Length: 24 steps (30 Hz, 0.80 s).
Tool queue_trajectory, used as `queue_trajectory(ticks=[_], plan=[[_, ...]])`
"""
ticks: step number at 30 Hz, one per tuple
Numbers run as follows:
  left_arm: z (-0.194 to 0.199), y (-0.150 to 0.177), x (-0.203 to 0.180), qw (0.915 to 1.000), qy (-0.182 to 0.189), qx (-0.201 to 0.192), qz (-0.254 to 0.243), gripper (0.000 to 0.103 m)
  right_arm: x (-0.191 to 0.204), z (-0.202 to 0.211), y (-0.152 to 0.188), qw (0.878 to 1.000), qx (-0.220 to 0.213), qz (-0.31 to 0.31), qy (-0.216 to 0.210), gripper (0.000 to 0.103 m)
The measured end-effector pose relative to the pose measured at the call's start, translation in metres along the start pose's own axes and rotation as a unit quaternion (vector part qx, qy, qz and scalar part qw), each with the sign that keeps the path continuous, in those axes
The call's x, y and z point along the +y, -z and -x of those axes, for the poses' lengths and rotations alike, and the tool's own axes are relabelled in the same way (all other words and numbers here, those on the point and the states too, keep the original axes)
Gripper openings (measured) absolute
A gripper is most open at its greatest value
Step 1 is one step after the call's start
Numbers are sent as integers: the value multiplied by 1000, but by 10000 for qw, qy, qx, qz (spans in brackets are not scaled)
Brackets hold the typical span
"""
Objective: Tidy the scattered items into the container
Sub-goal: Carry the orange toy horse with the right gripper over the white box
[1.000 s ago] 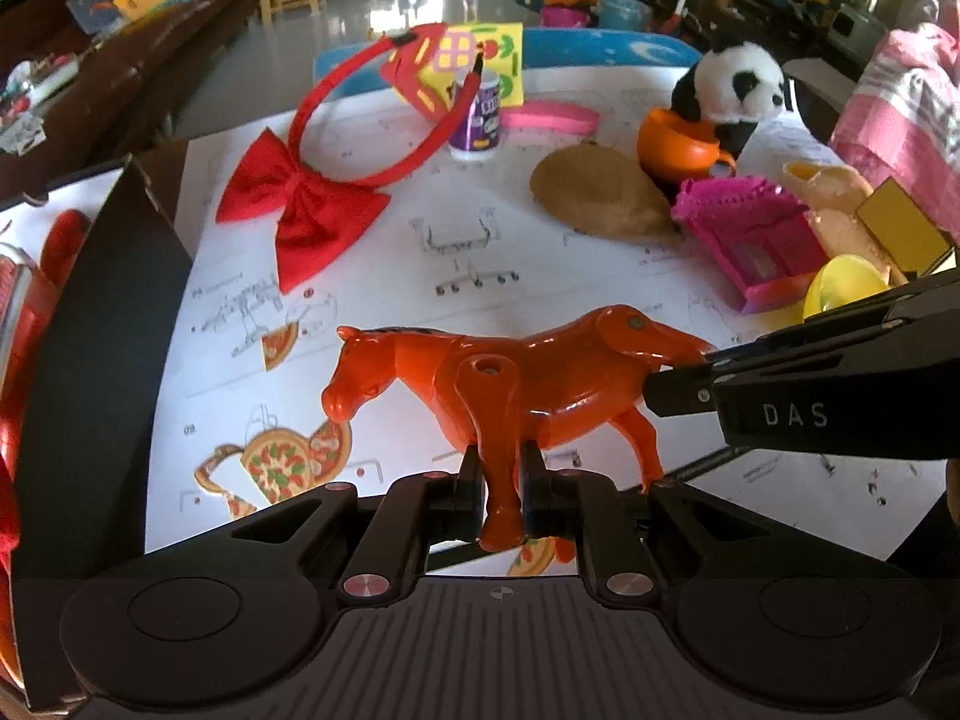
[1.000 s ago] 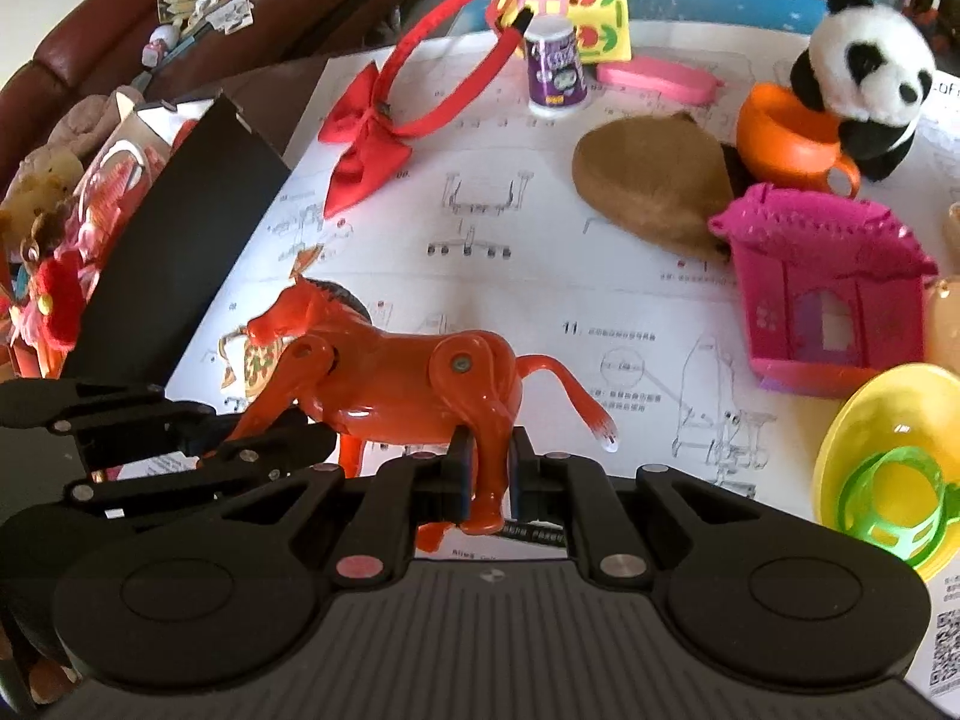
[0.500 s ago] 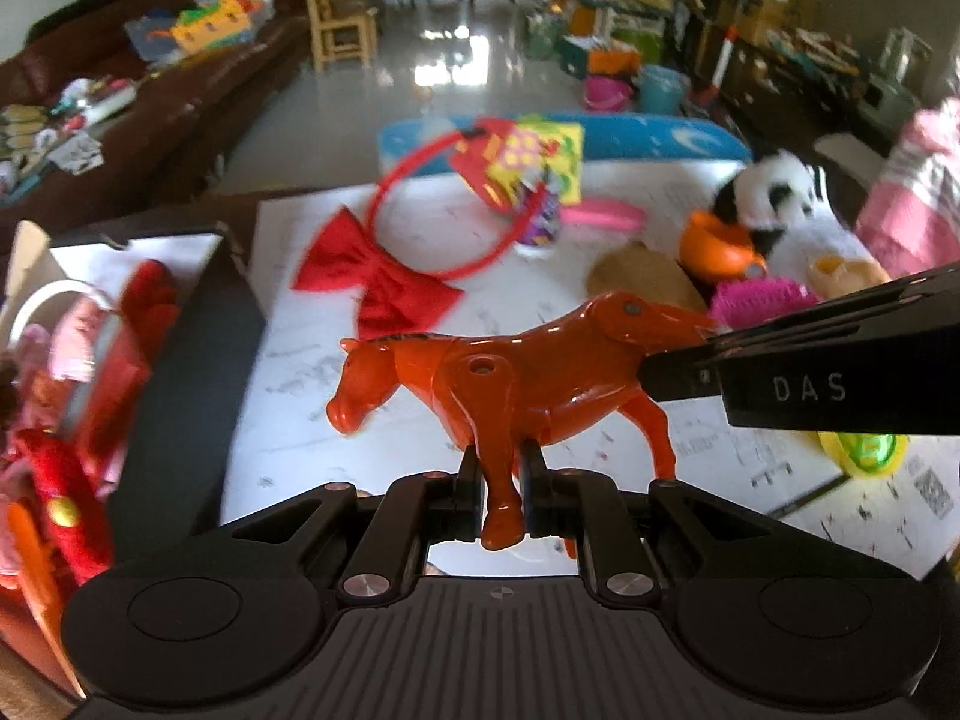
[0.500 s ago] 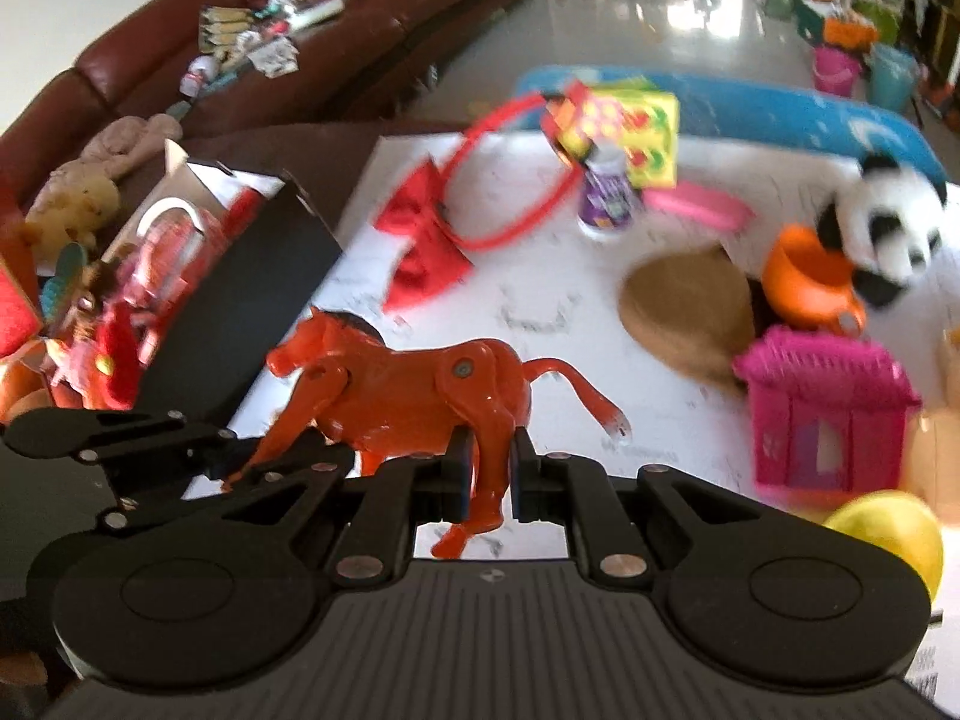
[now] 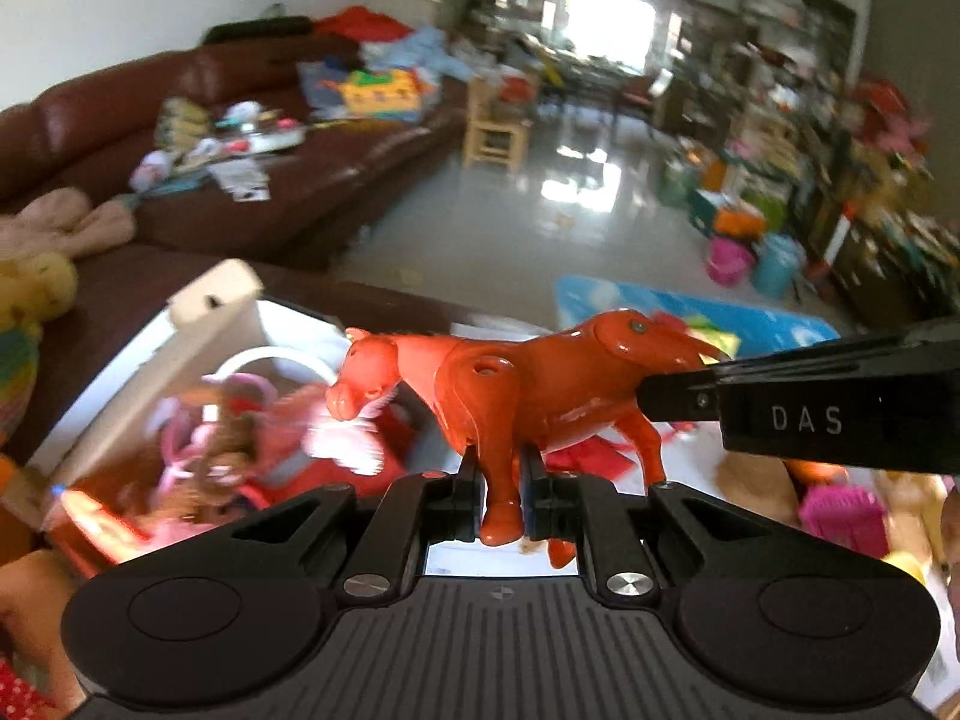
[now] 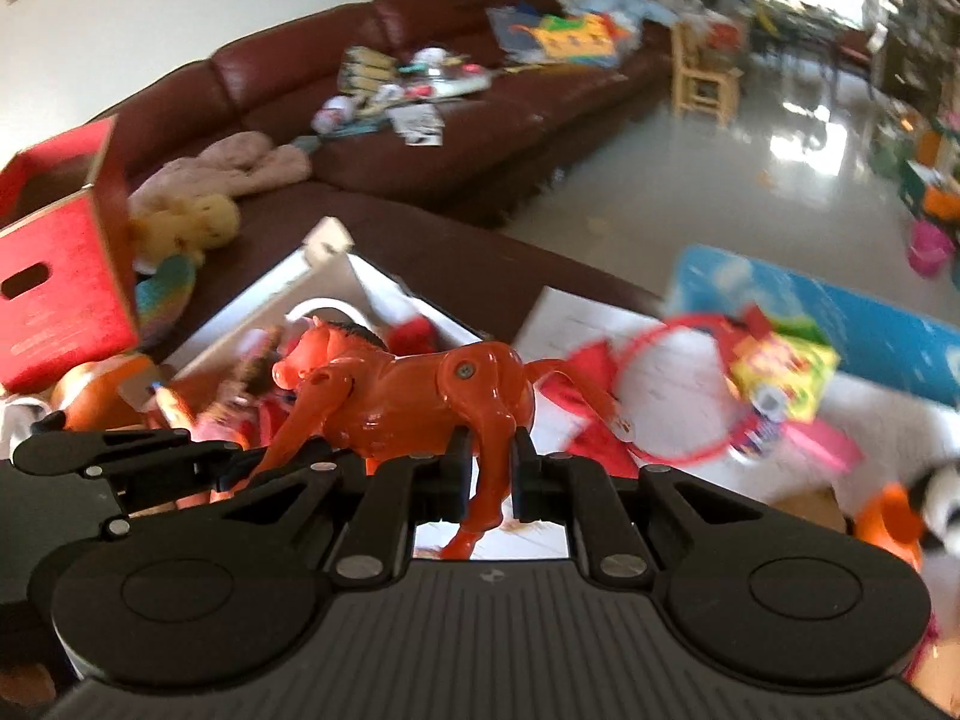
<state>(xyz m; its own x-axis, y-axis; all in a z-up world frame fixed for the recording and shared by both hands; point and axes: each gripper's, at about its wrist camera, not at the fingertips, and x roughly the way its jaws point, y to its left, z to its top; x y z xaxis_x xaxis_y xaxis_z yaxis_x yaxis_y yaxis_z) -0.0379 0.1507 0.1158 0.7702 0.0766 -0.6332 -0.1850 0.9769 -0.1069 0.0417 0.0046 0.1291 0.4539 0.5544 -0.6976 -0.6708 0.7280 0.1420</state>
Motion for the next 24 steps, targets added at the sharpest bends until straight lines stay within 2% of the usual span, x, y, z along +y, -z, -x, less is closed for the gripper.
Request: queue_trajectory(ticks=[5,11,18,24], plan=[[12,-1,32,9987,-369,-78,341,8,33,-15,-18,9990,6,340,-290,15],[27,14,65,9953,-607,-10,760,8,68,-28,-19,9957,133,650,-654,15],[21,17,74,9942,-731,135,784,9,84,-45,-19,9929,340,782,-827,15],[15,8,71,9949,-731,75,694,9,81,-45,-26,9934,322,817,-743,15]])
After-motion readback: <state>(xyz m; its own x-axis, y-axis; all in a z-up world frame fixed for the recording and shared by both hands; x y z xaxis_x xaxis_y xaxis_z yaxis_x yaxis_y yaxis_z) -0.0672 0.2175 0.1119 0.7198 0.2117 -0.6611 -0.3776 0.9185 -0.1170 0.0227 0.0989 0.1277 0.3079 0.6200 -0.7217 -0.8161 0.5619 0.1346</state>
